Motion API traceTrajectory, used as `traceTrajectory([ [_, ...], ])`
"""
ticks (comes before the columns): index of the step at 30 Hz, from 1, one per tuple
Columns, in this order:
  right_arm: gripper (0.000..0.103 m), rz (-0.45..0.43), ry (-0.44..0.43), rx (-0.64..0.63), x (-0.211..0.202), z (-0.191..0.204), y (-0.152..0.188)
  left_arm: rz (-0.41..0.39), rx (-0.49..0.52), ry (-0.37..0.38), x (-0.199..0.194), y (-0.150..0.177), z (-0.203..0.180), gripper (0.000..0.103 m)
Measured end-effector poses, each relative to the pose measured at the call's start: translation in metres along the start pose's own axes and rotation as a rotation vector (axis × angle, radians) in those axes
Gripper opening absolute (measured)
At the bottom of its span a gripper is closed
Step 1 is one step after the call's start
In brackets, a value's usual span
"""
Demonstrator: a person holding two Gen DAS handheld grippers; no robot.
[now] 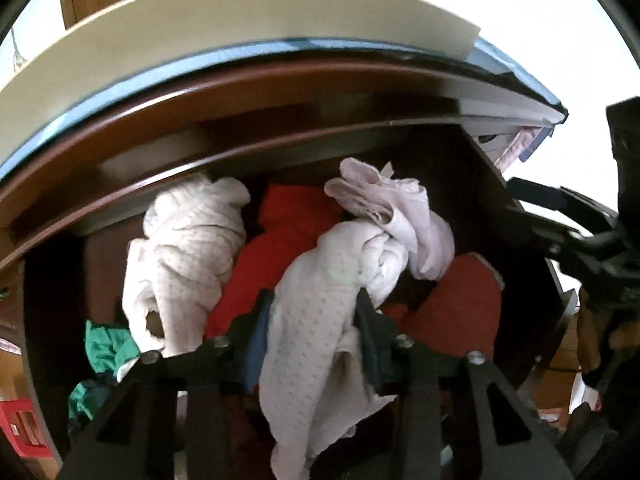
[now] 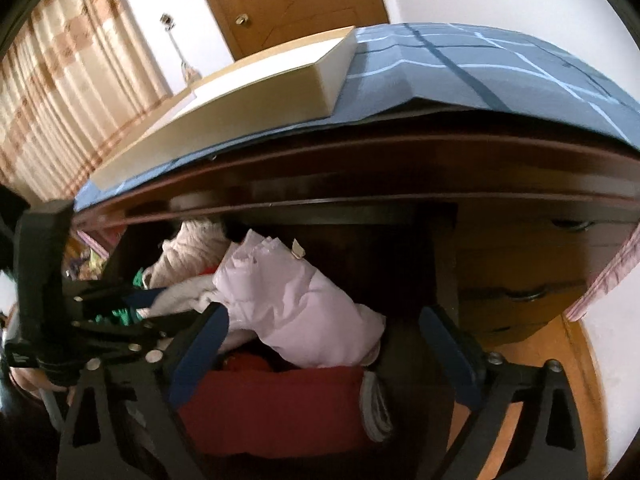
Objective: Take underwear out of drawer
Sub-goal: 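Close the left tool on the white dotted underwear while the right tool grasps pink underwear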
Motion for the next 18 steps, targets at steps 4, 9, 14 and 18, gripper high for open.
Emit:
traceTrajectory([
  [4,0.076,0.038,0.022,-0.103,0.005,0.015,0.002,-0.032,-0.031,0.026,-0.017,0.001,0.010,0.037],
  [9,0.076,0.106,-0.039,-0.195,0.016,0.040,0.005,-0.102,-0.045,0.013,-0.040,-0.002,0.024,0.036],
  [14,0.076,0.189,0.013,-0.278,0.039,0.054,0.003,-0.180,-0.043,-0.041,-0.067,-0.010,0.032,0.036],
  [18,0.076,0.308,0.028,-0.372,0.064,0.064,0.011,-0.214,-0.063,-0.051,-0.079,-0.015,0.038,0.036],
])
Point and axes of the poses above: each gripper's, at about its wrist camera, not at the fingertips, and x roughly the way its jaws point, z to its left, y to its underside, the point moved 6 cm from there along x, roughly the way its jaws point, and after that the axes turned 8 degrees about y, right-handed, at the moved point
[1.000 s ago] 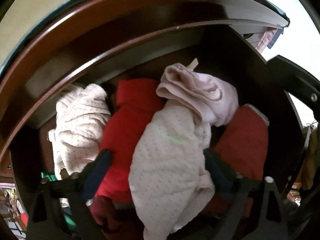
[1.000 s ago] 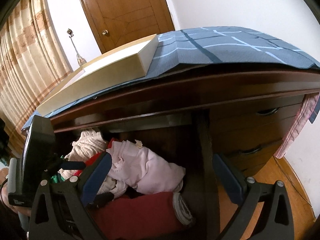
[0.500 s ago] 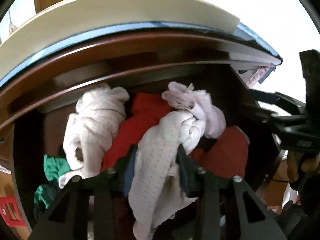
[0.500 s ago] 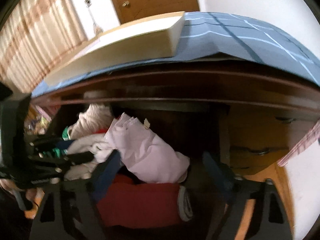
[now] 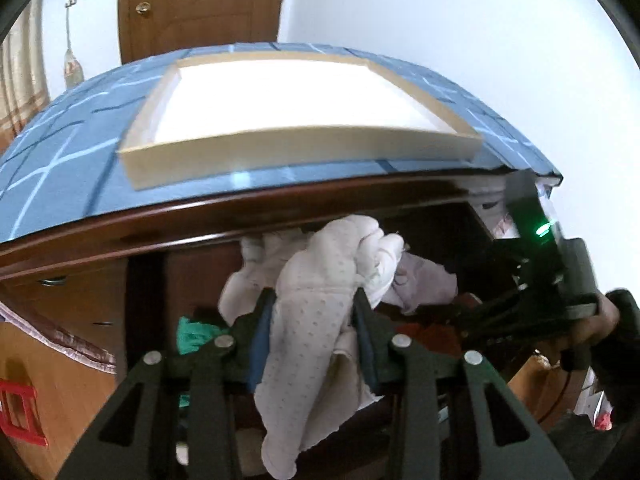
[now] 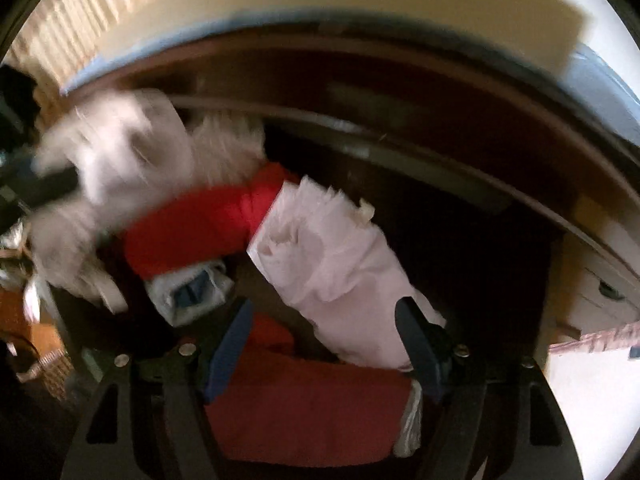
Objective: Take underwear out of drawer
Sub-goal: 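Close the left tool on the white dotted underwear while the right tool grasps pink underwear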
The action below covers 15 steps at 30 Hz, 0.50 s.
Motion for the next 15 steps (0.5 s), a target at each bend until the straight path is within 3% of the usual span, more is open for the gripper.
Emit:
traceTrajectory([
  [4,0.076,0.112,0.037,-0.147,0.025,0.008,-0.001,-0.019,-0.008,-0.011,-0.017,0.002,0.015,0.036],
  [11,0.075,0.139,0.096,-0.179,0.047,0.010,-0.009,-0.033,-0.024,-0.012,-0.026,0.005,0.021,0.036],
  [12,0.067,0.136,0.097,-0.176,0.046,0.009,-0.009,-0.033,-0.022,-0.012,-0.027,0.006,0.022,0.036],
  [13,0.050,0.132,0.102,-0.170,0.045,0.008,-0.009,-0.032,-0.020,-0.012,-0.027,0.006,0.021,0.036],
  [15,0.036,0.117,0.115,-0.161,0.043,0.001,-0.008,-0.032,-0.015,-0.009,-0.027,0.007,0.020,0.036],
])
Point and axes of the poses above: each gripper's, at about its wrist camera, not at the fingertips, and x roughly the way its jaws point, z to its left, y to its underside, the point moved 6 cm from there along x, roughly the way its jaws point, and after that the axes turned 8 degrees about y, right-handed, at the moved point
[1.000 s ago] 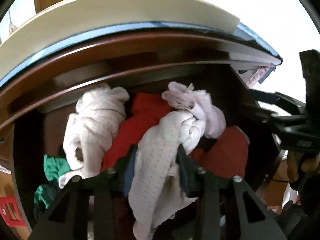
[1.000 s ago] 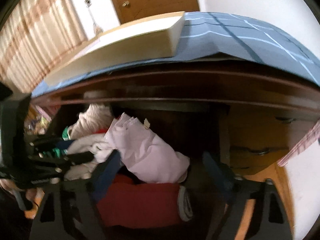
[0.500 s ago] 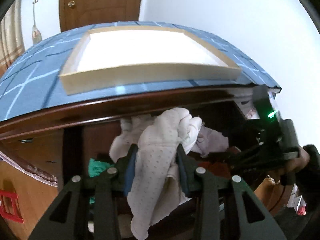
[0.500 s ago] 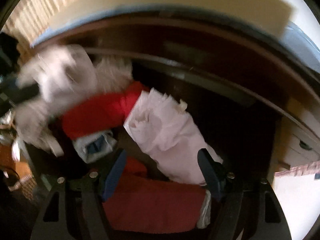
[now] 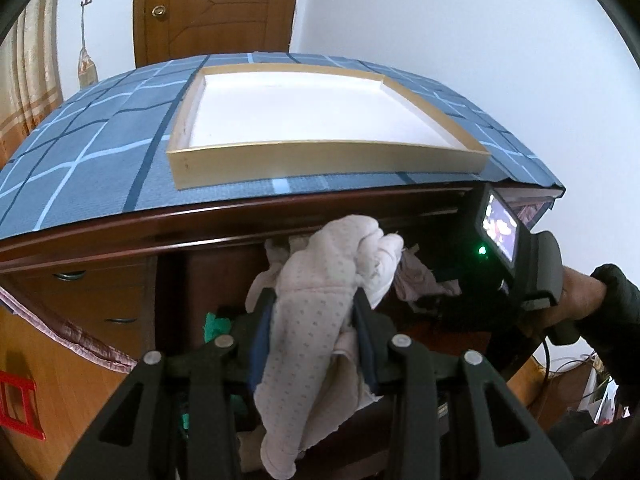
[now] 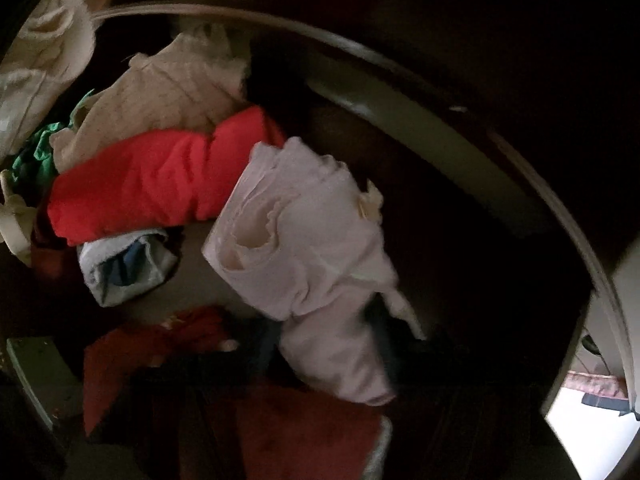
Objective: Take underwear out of drawer
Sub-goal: 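Close the left tool on the white dotted underwear while the right tool grasps pink underwear, then lift both garments onto the white tray and open both tools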
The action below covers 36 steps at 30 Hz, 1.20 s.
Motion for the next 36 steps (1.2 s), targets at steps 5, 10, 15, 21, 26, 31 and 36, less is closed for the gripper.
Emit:
traceTrajectory([
  [5,0.022,-0.048,-0.096,0.158,-0.013,-0.030,0.008,-0.018,0.003,0.008,-0.005,0.000,-0.002,0.036],
  [10,0.022,-0.173,-0.223,0.343,-0.059,-0.054,0.022,-0.043,-0.018,0.018,-0.010,-0.005,-0.002,0.036],
  [15,0.022,-0.259,-0.408,0.506,-0.098,-0.059,0.032,-0.058,0.000,0.034,-0.015,-0.009,-0.013,0.036],
  [21,0.022,-0.358,-0.502,0.493,-0.153,-0.061,0.023,-0.125,0.006,0.053,-0.037,-0.032,-0.028,0.036],
  [26,0.022,-0.444,-0.471,0.498,-0.185,-0.079,0.006,-0.218,0.030,0.032,-0.055,-0.068,-0.038,0.036],
  [31,0.022,-0.506,-0.426,0.538,-0.198,-0.098,-0.027,-0.282,0.037,0.011,-0.054,-0.106,-0.041,0.036],
  [36,0.022,-0.542,-0.341,0.595,-0.198,-0.125,-0.058,-0.342,0.014,0.001,-0.040,-0.143,-0.041,0.036],
])
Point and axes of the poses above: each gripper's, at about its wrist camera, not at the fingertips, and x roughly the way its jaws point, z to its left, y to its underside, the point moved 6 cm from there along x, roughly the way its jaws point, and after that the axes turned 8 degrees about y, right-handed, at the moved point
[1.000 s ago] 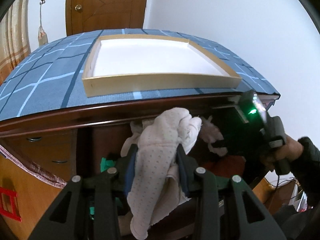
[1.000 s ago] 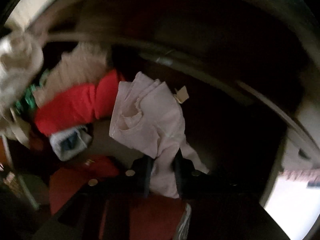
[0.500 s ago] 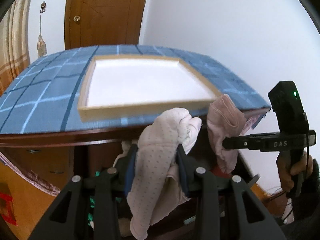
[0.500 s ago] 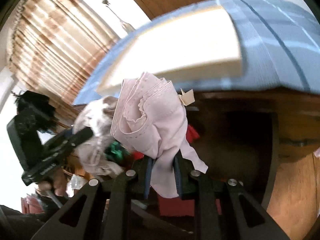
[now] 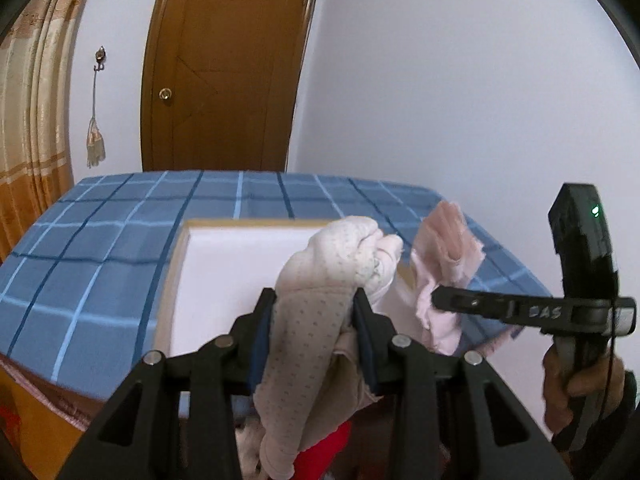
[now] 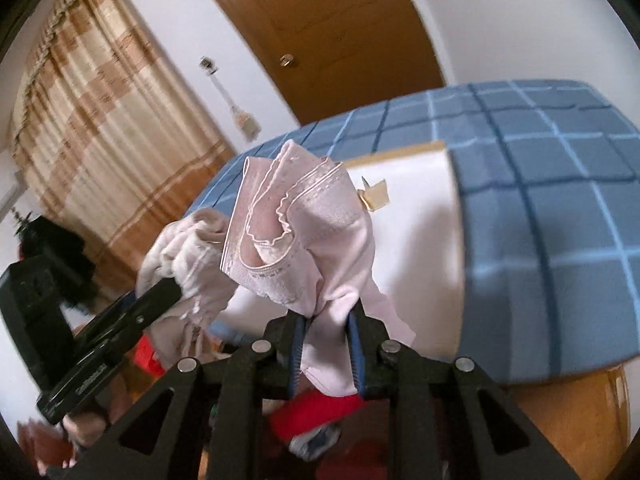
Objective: Take underwear out of drawer
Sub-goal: 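Lift both garments onto the white tray and open both tools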
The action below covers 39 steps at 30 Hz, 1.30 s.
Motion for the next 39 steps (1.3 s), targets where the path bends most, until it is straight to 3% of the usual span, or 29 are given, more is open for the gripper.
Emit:
traceTrajectory([
  [9,0.022,-0.007,0.147,0.055,0.059,-0.017,-0.067,-0.050,-0.051,-0.032,0.065,-0.037,0.000,0.036],
  [14,0.022,0.066,0.202,0.073,0.095,-0.032,-0.076,-0.002,-0.120,-0.023,0.117,-0.045,0.007,0.036],
  [20,0.022,0.128,0.244,0.096,0.128,-0.044,-0.087,0.079,-0.225,-0.089,0.170,-0.041,0.026,0.036],
  [29,0.022,0.137,0.277,0.094,0.151,-0.048,-0.099,0.181,-0.254,-0.136,0.203,-0.035,0.032,0.037],
  [34,0.024,0.111,0.265,0.094,0.156,-0.050,-0.101,0.212,-0.255,-0.146,0.214,-0.036,0.036,0.050],
  [39,0.032,0.110,0.157,0.150,0.144,-0.052,-0.103,0.227,-0.380,-0.139,0.202,-0.039,0.050,0.094],
])
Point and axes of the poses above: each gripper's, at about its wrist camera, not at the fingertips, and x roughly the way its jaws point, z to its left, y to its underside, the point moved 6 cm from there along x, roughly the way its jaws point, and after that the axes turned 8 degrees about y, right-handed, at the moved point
